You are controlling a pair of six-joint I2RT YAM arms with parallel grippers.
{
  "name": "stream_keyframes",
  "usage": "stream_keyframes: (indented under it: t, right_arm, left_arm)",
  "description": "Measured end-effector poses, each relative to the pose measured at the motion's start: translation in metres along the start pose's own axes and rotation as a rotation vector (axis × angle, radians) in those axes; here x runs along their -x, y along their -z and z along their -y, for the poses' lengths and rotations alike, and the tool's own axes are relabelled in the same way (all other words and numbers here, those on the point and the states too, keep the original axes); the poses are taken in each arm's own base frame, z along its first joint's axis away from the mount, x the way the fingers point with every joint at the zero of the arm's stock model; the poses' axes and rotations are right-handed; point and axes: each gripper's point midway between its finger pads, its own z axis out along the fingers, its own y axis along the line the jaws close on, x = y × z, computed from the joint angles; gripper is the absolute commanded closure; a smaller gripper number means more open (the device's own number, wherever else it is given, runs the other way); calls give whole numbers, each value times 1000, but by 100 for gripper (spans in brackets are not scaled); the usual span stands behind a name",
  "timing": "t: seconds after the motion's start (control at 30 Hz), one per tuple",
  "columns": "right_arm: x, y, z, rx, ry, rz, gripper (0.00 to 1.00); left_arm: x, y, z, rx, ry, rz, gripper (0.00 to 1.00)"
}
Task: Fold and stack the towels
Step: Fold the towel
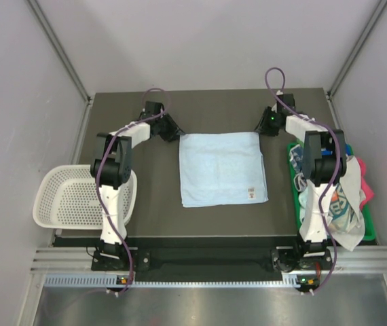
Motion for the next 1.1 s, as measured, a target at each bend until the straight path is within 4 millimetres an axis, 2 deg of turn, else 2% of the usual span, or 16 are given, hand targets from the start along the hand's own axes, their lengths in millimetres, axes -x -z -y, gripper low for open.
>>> stream_keyframes:
  t: [0.23, 0.47, 0.77, 0.87, 0.93, 1.03, 1.1]
  right_arm:
    - [7, 4, 10, -63, 43, 31, 60]
    - [-2, 5, 9, -93, 92, 11, 59]
    - [-10, 3, -3, -94, 139, -4, 58]
    - [-12, 2, -4, -95, 146, -10, 64]
    - [-12, 2, -5, -95, 151, -12, 71]
    - [-15, 1, -6, -97, 154, -19, 86]
    - [-15, 1, -6, -98, 153, -20, 90]
  left_arm:
    - [5, 2, 1, 78, -108, 36, 52]
    - [-1, 4, 3, 147, -200, 32, 51]
    - [-3, 0, 1, 216, -262, 35, 53]
    - [-4, -2, 2, 227, -277, 34, 58]
    - [-5, -4, 3, 226, -281, 34, 65]
    - [-7, -6, 3, 228, -287, 31, 78]
    - [-8, -7, 2, 228, -292, 28, 86]
